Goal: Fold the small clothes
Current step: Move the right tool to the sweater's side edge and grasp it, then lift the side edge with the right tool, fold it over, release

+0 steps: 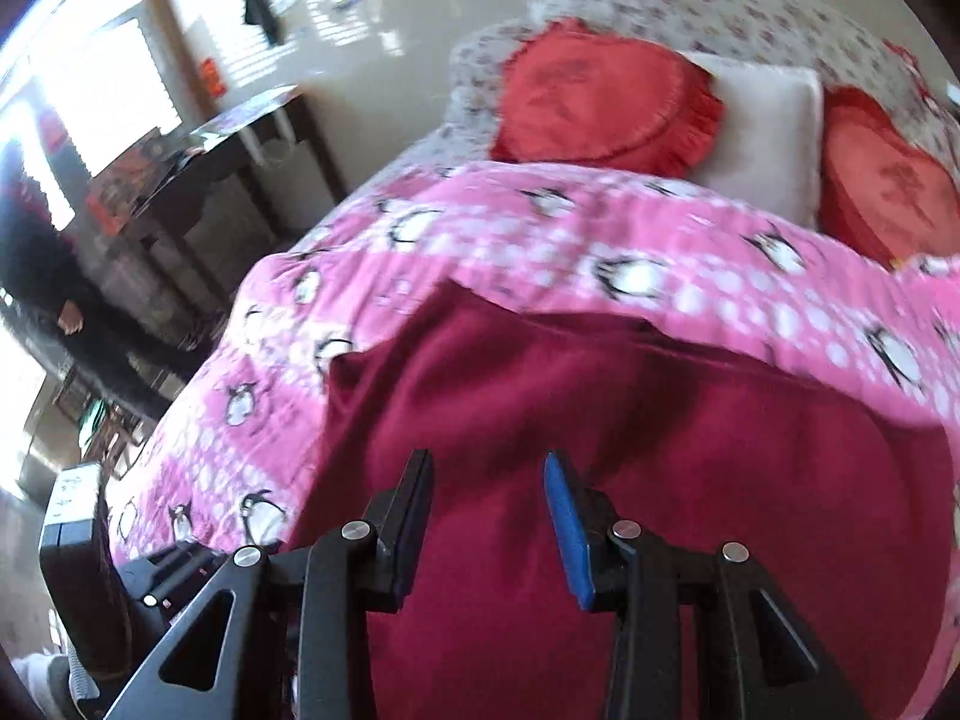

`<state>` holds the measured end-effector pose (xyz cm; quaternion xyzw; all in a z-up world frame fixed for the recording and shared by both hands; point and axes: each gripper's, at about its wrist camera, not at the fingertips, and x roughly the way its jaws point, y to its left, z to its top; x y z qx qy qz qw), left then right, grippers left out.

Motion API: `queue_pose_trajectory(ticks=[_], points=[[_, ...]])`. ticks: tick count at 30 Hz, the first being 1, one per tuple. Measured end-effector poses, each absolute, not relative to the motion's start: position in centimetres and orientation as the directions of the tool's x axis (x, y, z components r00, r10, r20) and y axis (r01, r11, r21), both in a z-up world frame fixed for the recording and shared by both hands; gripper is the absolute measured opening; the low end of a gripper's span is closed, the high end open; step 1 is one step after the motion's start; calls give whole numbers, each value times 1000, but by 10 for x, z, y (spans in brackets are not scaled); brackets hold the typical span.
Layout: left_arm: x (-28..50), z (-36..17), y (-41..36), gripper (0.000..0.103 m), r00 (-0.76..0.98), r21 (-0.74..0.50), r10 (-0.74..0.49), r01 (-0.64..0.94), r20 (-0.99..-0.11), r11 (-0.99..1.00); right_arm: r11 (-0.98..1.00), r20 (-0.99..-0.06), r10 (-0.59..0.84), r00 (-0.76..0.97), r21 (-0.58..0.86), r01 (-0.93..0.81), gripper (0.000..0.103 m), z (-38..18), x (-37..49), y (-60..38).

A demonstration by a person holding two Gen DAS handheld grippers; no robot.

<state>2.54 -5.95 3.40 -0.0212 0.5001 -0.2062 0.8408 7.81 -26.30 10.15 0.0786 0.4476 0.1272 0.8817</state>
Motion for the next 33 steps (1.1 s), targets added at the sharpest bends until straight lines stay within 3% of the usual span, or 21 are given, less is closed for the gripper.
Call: queue_pose_trajectory(ticks=[5, 14, 15, 18, 23, 28, 30, 33], points=[[25, 31, -56, 68, 411, -259, -383, 325, -828, 909, 953, -779, 303, 550, 251, -169, 29, 89, 107, -241], [32, 19, -43, 72, 380, -352, -451, 303, -807, 886, 941, -809, 323, 491, 330, -74, 30, 56, 155, -227], [32, 19, -42, 72, 380, -359, -458, 304, -804, 883, 936, -805, 332, 491, 347, -63, 35, 59, 154, -227], [30, 16, -36, 72, 389, -377, -475, 305, -789, 875, 921, -793, 373, 482, 378, -92, 70, 65, 149, -217], [24, 12, -25, 72, 405, -415, -506, 294, -762, 861, 985, -892, 158, 423, 109, -137, 74, 57, 153, -171], [21, 8, -14, 72, 413, -424, -516, 298, -750, 855, 988, -913, 40, 406, -25, -154, 99, 47, 164, -140], [19, 7, -12, 72, 418, -421, -514, 300, -749, 856, 980, -916, -16, 402, -95, -177, 103, 38, 165, -132], [16, 5, -12, 73, 419, -420, -514, 301, -748, 856, 954, -900, -94, 425, -203, -219, 99, 29, 160, -125]])
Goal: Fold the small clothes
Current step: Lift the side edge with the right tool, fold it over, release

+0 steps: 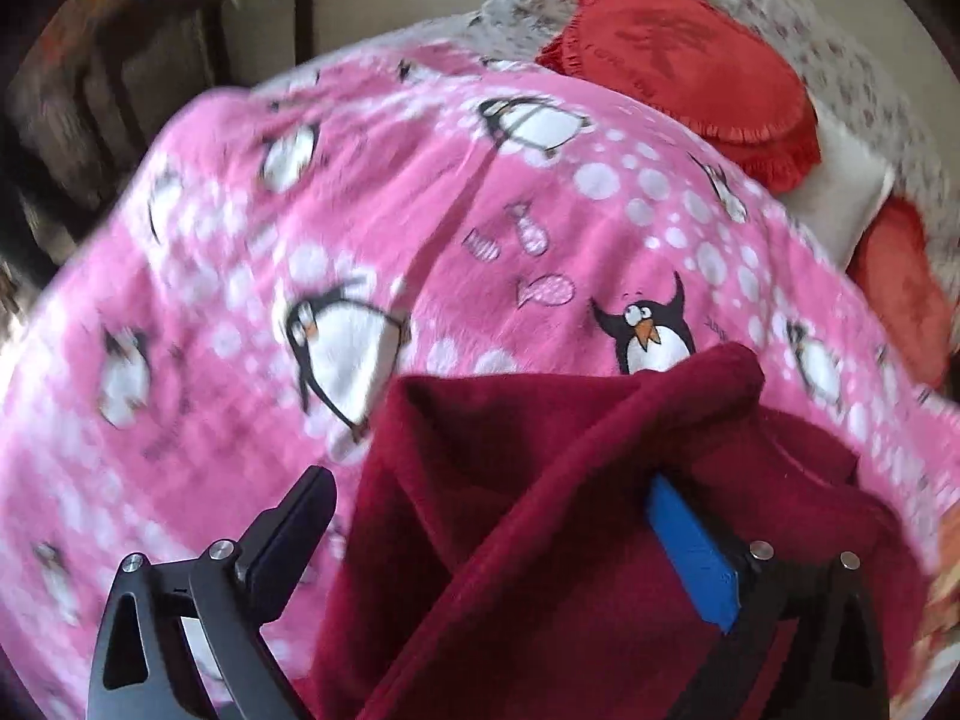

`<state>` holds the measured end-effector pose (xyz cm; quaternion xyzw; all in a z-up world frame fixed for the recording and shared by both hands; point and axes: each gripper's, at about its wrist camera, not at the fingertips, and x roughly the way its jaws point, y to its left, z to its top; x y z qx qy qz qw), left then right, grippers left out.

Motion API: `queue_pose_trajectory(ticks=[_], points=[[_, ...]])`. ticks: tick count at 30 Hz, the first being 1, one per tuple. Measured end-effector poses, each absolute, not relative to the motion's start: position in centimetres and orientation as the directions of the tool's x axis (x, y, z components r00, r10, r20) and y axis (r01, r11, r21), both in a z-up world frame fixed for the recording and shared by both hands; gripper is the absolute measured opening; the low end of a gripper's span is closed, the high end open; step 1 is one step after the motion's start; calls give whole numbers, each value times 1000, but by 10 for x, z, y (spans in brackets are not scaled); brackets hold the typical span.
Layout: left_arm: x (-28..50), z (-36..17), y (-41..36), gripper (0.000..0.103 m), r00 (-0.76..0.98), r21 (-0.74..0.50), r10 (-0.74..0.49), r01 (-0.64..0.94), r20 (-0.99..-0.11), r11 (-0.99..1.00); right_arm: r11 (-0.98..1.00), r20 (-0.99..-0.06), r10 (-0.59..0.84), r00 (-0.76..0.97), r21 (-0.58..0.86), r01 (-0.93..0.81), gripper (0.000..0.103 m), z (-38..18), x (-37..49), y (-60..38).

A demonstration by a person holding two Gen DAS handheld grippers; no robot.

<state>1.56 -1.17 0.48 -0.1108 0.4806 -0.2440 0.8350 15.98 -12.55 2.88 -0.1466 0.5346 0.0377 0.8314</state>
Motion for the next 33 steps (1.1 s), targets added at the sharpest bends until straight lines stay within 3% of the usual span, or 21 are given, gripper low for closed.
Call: queue_pose_trajectory(ticks=[2, 3, 4, 6, 10, 14, 16, 19, 27, 33], points=[[15, 4, -13, 73, 416, -423, -515, 299, -749, 856, 952, -883, -97, 460, -217, -215, 78, 35, 153, -134], [14, 4, -16, 73, 415, -421, -514, 298, -751, 857, 957, -882, -75, 465, -194, -215, 61, 41, 149, -143], [16, 5, -18, 73, 413, -417, -510, 299, -755, 859, 964, -888, -29, 459, -146, -222, 44, 47, 145, -152], [19, 7, -21, 73, 411, -401, -496, 298, -765, 866, 975, -893, 102, 438, 2, -221, 21, 61, 140, -178], [24, 14, -28, 73, 417, -392, -485, 293, -768, 872, 961, -850, 266, 454, 202, -187, 19, 82, 125, -217], [23, 25, -40, 69, 420, -387, -496, 320, -760, 865, 942, -813, 335, 477, 298, -154, 18, 91, 111, -239], [21, 33, -47, 38, 403, -389, -508, 343, -761, 855, 938, -800, 344, 492, 312, -150, 17, 97, 103, -245], [12, 56, -56, 26, 412, -382, -529, 388, -742, 839, 936, -779, 349, 521, 315, -155, 16, 111, 93, -255], [-29, 132, -131, 25, 412, -332, -621, 581, -667, 743, 947, -710, 305, 635, 296, -125, 16, 171, 50, -327], [-53, 138, -210, 25, 339, -310, -667, 686, -664, 658, 965, -705, 202, 679, 263, -14, 15, 183, 3, -406]])
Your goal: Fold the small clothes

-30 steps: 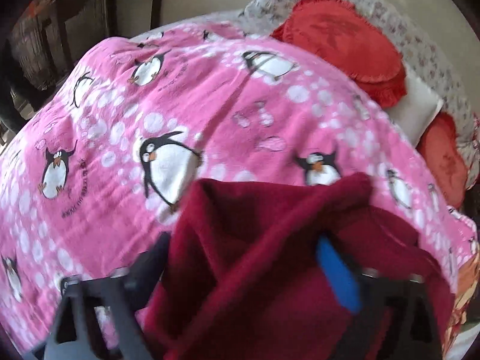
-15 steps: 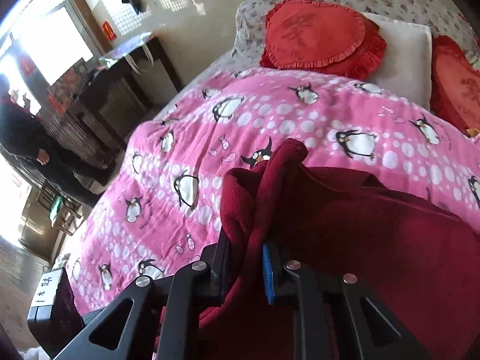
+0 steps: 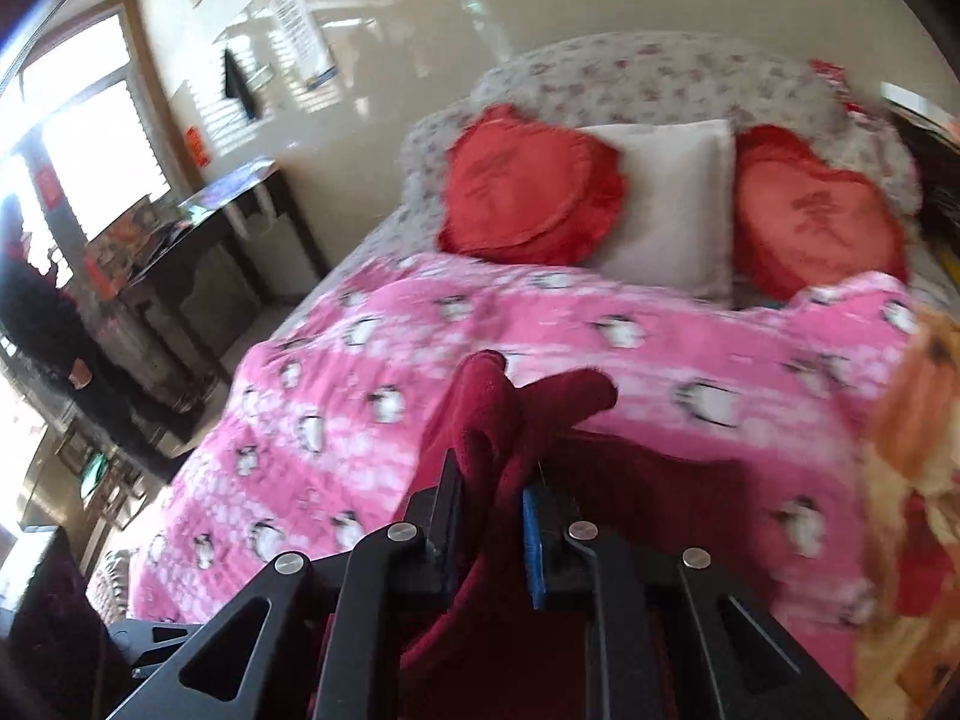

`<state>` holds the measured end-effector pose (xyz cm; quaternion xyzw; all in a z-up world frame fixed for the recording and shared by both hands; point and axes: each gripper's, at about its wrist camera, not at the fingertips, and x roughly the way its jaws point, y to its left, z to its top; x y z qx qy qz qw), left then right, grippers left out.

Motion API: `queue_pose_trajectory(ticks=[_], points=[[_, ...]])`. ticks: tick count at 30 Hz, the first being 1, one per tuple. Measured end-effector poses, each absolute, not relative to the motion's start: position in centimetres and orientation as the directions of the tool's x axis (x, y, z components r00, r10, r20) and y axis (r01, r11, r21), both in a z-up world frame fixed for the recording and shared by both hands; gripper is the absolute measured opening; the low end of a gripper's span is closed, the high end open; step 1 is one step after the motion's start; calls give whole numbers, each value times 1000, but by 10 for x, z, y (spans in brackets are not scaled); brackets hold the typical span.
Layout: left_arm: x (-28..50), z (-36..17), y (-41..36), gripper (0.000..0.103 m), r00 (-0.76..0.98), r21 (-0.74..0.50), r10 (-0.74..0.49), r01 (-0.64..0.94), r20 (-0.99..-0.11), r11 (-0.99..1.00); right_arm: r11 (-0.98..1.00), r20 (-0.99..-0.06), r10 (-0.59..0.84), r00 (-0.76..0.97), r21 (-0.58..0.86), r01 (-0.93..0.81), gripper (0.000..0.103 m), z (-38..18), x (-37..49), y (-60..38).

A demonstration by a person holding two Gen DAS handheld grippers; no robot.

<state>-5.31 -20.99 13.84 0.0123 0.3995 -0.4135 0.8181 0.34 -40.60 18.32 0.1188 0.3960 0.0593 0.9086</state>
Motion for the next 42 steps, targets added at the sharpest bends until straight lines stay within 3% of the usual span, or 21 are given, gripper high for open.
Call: queue_pose_trajectory(ticks=[8, 12, 15, 16, 21, 24, 27, 32, 37, 39, 42], points=[[-64, 98, -295, 25, 268, -250, -607, 733, -748, 632, 967, -803, 37, 595, 178, 180, 15, 111, -9, -475], [-79, 113, -284, 40, 235, -246, -609, 761, -758, 600, 965, -813, 11, 581, 161, 207, 16, 89, -10, -478], [-90, 136, -254, 55, 290, -198, -631, 786, -719, 586, 956, -809, -11, 587, 164, 243, 39, 106, -25, -482], [-93, 139, -243, 57, 313, -182, -630, 782, -711, 595, 952, -803, 2, 596, 184, 244, 39, 114, -34, -482], [-68, 127, -210, 57, 438, -97, -536, 703, -722, 705, 937, -735, 149, 662, 319, 144, 49, 143, -75, -457], [-47, 96, -210, 56, 442, -81, -451, 639, -775, 765, 944, -735, 217, 642, 326, 55, 48, 138, -80, -427], [-48, 73, -214, 56, 401, -87, -422, 633, -814, 769, 981, -822, 60, 566, 154, 118, 31, 111, -92, -415], [-55, 47, -216, 56, 374, -94, -407, 630, -833, 771, 942, -841, 128, 525, 269, 200, 31, 67, -115, -439], [-66, 83, -204, 56, 454, -86, -433, 607, -778, 790, 900, -770, 164, 617, 372, 225, 48, 99, -131, -456], [-61, 91, -206, 56, 485, -78, -438, 598, -757, 797, 889, -737, 167, 655, 400, 223, 49, 108, -127, -457], [-50, 94, -218, 56, 482, -89, -440, 592, -758, 801, 895, -770, 141, 622, 368, 252, 49, 101, -104, -454]])
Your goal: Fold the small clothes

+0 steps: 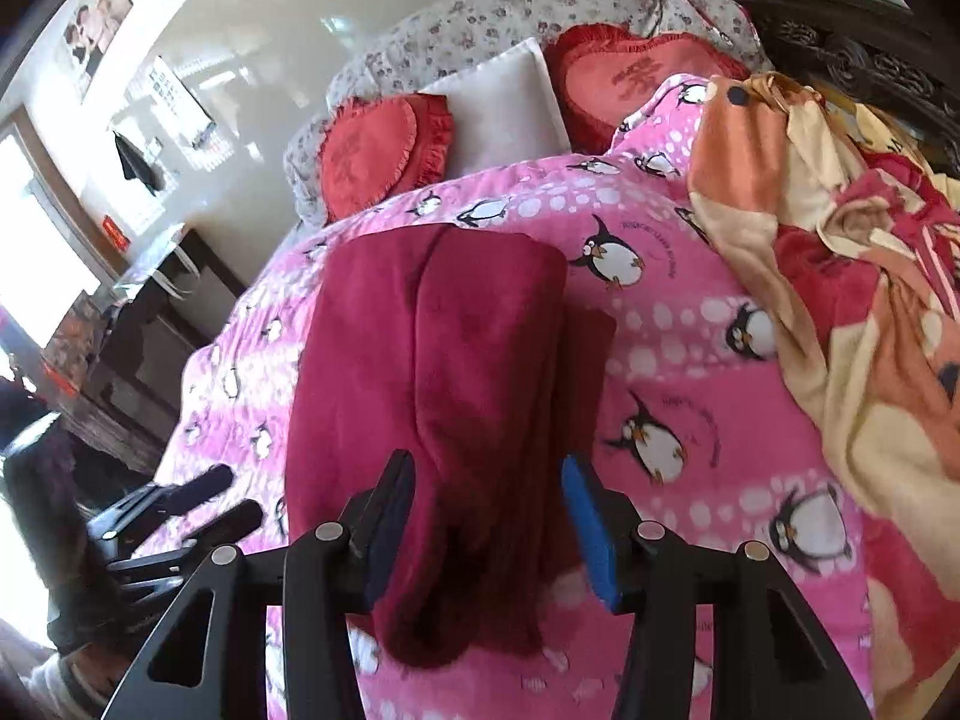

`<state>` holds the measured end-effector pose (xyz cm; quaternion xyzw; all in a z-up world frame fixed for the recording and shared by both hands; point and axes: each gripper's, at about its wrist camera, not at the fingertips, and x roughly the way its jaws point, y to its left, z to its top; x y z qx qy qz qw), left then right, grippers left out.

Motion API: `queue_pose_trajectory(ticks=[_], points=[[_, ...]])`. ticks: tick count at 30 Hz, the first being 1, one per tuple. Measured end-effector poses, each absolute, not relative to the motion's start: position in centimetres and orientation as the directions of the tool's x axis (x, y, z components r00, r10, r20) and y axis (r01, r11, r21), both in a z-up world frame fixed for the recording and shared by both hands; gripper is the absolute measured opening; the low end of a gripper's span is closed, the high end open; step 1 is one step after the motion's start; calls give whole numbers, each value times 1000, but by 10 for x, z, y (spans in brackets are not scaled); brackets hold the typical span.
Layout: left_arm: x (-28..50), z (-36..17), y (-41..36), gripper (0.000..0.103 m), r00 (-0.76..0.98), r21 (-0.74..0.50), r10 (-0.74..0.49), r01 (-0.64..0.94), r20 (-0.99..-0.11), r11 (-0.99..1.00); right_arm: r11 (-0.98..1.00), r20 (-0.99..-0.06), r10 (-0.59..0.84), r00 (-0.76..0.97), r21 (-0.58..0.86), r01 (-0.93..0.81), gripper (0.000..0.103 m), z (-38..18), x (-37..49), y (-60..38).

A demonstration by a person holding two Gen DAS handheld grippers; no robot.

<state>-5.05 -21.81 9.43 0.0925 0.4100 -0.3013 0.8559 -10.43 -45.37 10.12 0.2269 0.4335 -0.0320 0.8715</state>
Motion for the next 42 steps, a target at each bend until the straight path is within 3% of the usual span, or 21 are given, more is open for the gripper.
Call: queue_pose_trajectory(ticks=[2, 6, 11, 12, 14, 15, 18, 22, 28, 32, 38, 42], points=[[-46, 90, -227, 56, 475, -94, -438, 588, -763, 803, 873, -777, 169, 607, 404, 274, 49, 85, -92, -457], [-46, 78, -238, 56, 457, -82, -422, 596, -783, 798, 683, -696, 341, 632, 645, 342, 49, 59, -76, -491], [-48, 70, -243, 57, 456, -67, -416, 607, -787, 792, 661, -651, 329, 684, 676, 325, 49, 66, -74, -507], [-48, 70, -244, 57, 458, -62, -414, 608, -787, 791, 679, -652, 336, 680, 668, 305, 49, 67, -70, -505], [-48, 69, -244, 57, 462, -57, -412, 609, -785, 791, 747, -699, 309, 645, 599, 290, 40, 67, -61, -494], [-48, 68, -244, 57, 462, -57, -413, 609, -785, 791, 797, -728, 272, 629, 536, 276, 28, 70, -57, -487], [-47, 68, -244, 57, 458, -63, -419, 612, -784, 788, 891, -768, 166, 618, 385, 239, 15, 85, -58, -473], [-49, 66, -246, 57, 458, -56, -420, 621, -783, 782, 913, -809, 47, 587, 273, 302, 14, 66, -55, -482], [-46, 62, -242, 57, 455, -70, -412, 601, -790, 797, 886, -785, 58, 617, 325, 330, 14, 87, -75, -486], [-46, 62, -242, 57, 454, -74, -411, 595, -790, 800, 924, -755, 94, 648, 309, 226, 15, 113, -93, -454], [-47, 60, -244, 59, 451, -68, -403, 596, -797, 800, 940, -812, 33, 583, 224, 259, 16, 70, -98, -433], [-45, 63, -239, 60, 429, -107, -420, 587, -800, 802, 933, -811, 55, 582, 250, 260, 16, 78, -99, -439]])
